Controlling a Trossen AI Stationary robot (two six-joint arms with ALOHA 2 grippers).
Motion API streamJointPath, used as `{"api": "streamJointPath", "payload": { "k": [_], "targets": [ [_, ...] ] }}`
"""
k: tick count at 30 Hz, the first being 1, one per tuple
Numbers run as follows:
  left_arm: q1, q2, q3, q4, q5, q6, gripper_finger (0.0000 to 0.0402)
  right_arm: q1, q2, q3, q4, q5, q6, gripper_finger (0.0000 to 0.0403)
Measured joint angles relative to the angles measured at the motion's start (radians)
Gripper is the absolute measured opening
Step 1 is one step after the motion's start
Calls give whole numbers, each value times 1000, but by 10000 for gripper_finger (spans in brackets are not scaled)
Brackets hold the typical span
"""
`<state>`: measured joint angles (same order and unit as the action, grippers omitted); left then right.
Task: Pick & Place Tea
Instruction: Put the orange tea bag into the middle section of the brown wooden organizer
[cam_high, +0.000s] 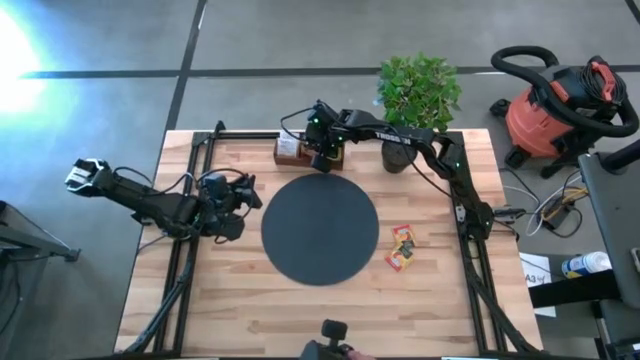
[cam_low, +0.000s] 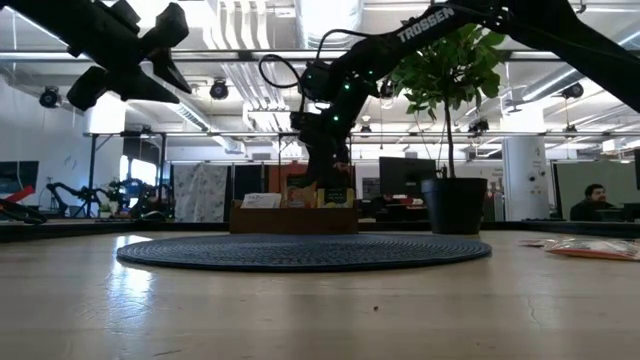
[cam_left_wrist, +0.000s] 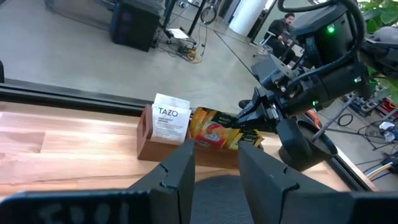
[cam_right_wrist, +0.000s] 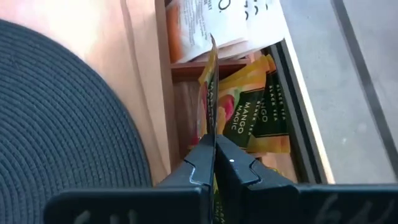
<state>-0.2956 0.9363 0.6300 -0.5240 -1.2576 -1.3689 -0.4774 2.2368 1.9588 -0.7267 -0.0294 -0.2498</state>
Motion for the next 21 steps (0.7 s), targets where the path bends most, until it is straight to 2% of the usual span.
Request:
{"api": "streamJointPath", "payload": {
  "k": [11, 21],
  "targets": [
    [22, 0, 0, 0, 0, -2, 117, -15, 0, -61, 11, 6, -15, 8],
    [28, 0, 0, 0, 0, -19, 117, -15, 0, -56, 83, 6, -12, 16]
  ]
}}
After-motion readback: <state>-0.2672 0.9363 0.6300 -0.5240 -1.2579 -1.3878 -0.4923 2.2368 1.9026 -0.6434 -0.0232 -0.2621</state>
